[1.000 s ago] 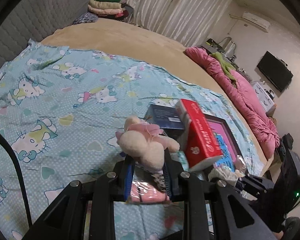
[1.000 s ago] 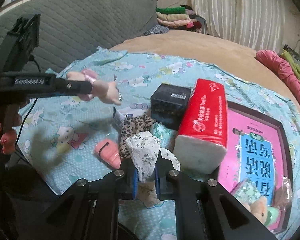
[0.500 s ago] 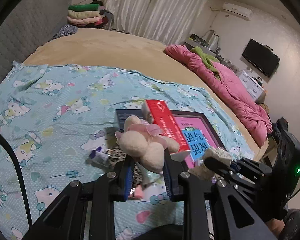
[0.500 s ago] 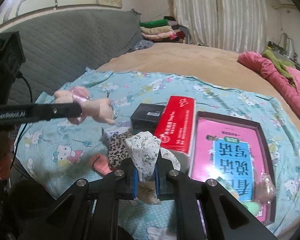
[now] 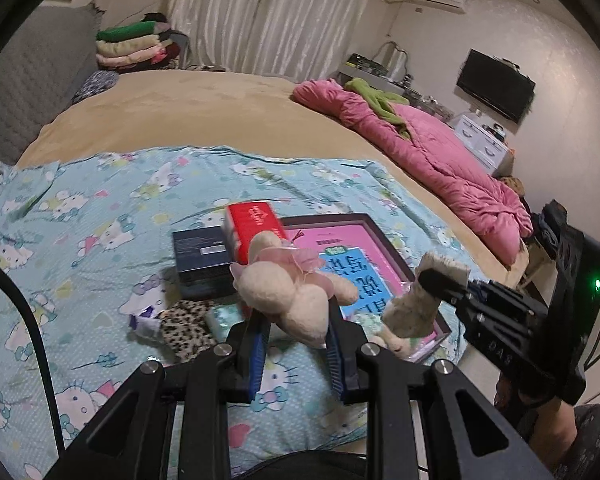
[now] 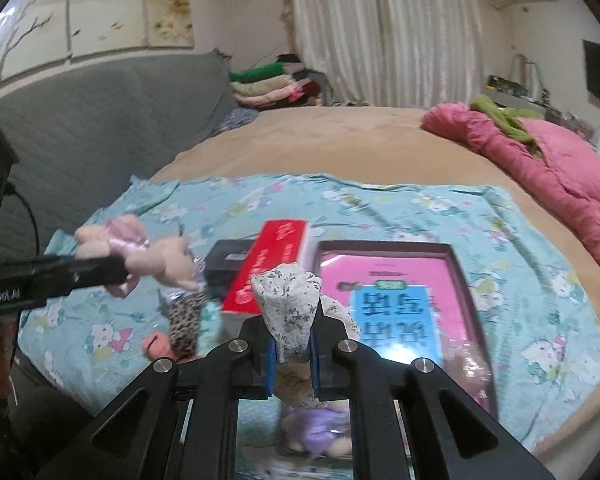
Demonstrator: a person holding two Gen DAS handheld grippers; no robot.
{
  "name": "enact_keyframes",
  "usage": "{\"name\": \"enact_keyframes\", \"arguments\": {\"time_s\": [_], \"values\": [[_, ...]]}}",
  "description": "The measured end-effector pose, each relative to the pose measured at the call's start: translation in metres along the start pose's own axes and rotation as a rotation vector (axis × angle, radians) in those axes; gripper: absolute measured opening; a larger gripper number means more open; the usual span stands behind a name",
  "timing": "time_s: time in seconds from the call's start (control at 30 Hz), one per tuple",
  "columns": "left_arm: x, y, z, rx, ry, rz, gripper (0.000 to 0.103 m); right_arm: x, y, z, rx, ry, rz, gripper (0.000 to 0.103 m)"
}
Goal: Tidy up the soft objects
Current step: 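Carry the bunny plush and floral cloth with both tools over the tray, then lower the white floral cloth onto the tray beside the green sponge, open right tool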
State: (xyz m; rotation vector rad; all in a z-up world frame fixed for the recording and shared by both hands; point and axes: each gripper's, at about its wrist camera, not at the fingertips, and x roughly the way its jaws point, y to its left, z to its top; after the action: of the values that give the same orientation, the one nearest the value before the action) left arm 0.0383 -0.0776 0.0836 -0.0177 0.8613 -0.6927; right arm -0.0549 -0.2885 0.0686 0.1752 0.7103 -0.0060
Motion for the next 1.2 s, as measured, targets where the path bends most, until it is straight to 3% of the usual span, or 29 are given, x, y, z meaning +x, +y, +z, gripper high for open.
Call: {"name": "enact_keyframes", "arguments": {"time_s": [0.3, 0.63, 1.2], "values": [[0.021, -0.046, 0.004, 0.072, 0.037, -0.035, 0.027, -0.019, -0.05, -0.002, 0.094, -0.023, -0.064, 0.012], [0.047, -0.087, 0.0, 0.138, 0.078, -0.059, 0.027, -0.028, -0.076, -0.01, 0.142, -0.027, -0.109, 0.012], [0.099, -0.103, -0.012, 0.163, 0.168, -0.044, 0.027, -0.012, -0.092, -0.025, 0.2, 0.008, -0.082, 0.012]]}}
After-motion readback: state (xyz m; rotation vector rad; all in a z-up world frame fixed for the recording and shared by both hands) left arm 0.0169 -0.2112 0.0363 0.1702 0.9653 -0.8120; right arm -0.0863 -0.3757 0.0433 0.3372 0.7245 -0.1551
